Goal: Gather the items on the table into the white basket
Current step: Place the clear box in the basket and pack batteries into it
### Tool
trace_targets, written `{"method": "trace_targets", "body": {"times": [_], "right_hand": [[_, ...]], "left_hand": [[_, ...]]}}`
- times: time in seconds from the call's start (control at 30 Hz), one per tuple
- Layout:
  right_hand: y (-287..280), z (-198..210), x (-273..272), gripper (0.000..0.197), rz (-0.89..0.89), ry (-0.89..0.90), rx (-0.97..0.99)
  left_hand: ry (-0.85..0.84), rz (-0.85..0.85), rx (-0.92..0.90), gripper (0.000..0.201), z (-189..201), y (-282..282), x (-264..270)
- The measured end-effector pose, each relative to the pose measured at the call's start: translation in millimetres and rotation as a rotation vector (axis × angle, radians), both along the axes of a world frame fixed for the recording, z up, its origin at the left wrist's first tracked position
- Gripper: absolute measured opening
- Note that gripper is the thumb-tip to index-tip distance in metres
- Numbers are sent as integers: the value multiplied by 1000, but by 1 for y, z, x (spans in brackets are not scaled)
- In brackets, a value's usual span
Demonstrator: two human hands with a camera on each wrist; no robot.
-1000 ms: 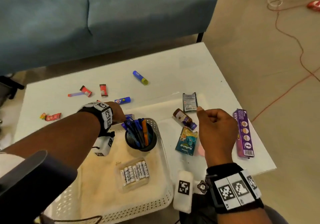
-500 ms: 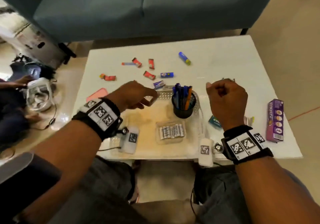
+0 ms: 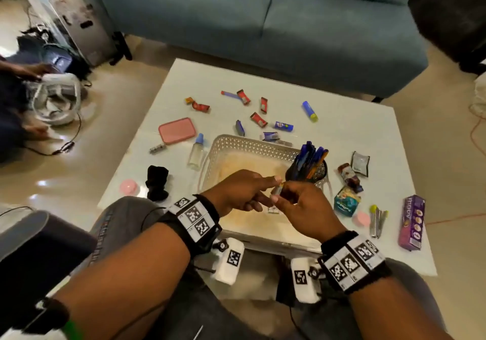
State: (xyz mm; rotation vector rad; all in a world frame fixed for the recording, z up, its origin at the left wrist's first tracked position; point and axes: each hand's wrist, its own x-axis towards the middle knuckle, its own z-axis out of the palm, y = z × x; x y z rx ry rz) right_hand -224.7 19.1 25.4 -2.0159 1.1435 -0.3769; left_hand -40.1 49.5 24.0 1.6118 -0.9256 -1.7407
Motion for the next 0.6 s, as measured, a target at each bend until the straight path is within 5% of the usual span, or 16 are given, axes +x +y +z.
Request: {"method": "trace_targets", "body": {"times": [0.13, 0.27, 0.47, 0.6], "right_hand": [[-13, -11, -11, 28, -193, 235, 63], [-18, -28, -24, 18, -345, 449, 59], [-22, -46, -15, 15, -379, 549, 35], [-27, -62, -11, 32, -340, 607, 66]], "left_hand": [[-196, -35, -50, 55, -16, -12, 7], [-353, -165, -62, 56, -41, -17, 9], [-495, -339, -72, 47, -56, -25, -9], [-590, -402, -89, 45, -61, -28, -10]]}}
